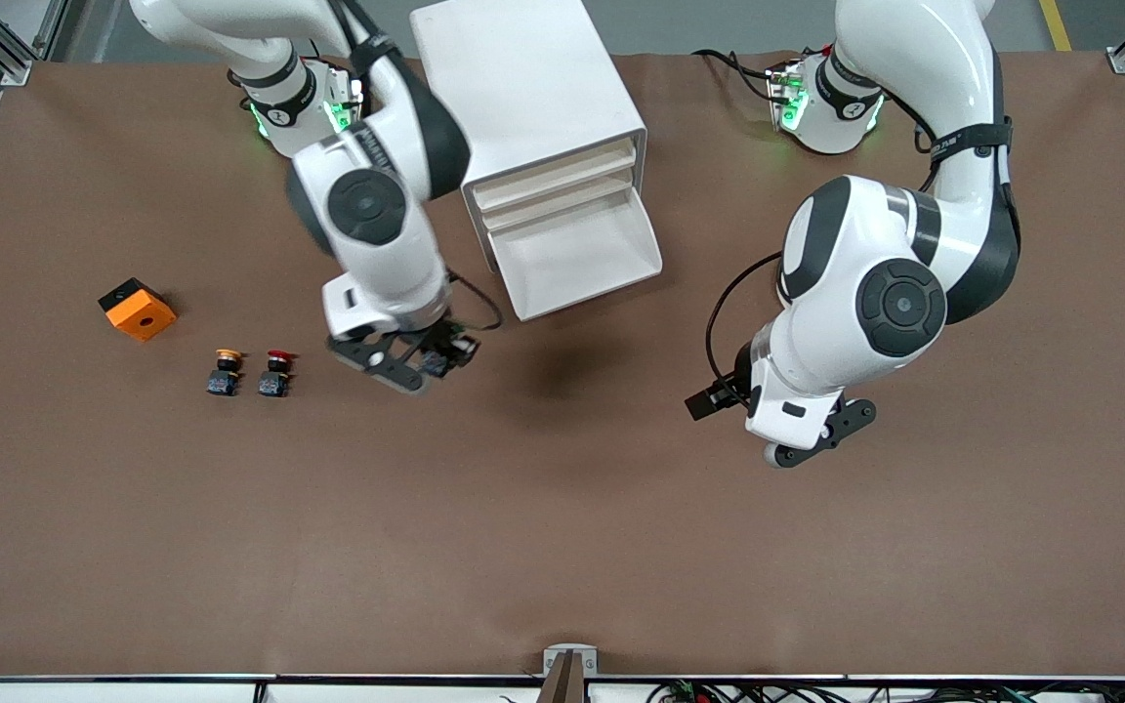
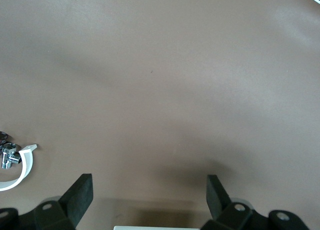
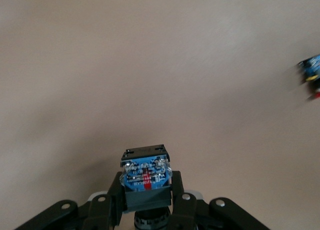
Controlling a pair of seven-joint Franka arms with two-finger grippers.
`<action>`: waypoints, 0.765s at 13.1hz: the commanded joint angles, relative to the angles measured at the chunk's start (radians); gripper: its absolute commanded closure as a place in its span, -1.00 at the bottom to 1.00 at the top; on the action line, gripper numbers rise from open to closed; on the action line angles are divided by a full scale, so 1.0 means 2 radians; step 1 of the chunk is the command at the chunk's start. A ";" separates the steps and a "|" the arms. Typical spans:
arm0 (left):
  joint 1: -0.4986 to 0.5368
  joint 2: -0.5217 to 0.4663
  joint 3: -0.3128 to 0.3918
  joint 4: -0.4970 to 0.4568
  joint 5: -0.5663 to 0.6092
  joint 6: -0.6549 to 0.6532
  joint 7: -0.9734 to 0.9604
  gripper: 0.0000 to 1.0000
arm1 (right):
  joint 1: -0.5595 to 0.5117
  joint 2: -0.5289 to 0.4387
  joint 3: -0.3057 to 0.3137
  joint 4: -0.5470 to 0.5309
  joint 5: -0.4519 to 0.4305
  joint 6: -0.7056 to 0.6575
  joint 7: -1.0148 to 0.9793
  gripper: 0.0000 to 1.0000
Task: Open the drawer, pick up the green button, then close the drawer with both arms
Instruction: 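Lift the green button and carry it toward the red button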
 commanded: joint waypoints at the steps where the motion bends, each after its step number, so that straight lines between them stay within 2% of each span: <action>1: -0.006 -0.008 0.004 -0.009 0.010 0.007 0.006 -1.00 | -0.053 -0.004 0.009 -0.034 0.008 0.012 -0.051 1.00; 5: -0.014 0.001 0.004 -0.009 0.009 0.009 0.005 -1.00 | -0.124 -0.003 0.010 -0.120 0.017 0.107 -0.140 1.00; 8: -0.015 0.001 0.000 -0.010 0.009 0.011 0.005 -1.00 | -0.138 -0.003 0.008 -0.169 0.027 0.154 -0.168 1.00; 10: -0.015 0.001 -0.005 -0.011 0.009 0.011 0.006 -1.00 | -0.153 -0.003 0.009 -0.216 0.027 0.217 -0.180 1.00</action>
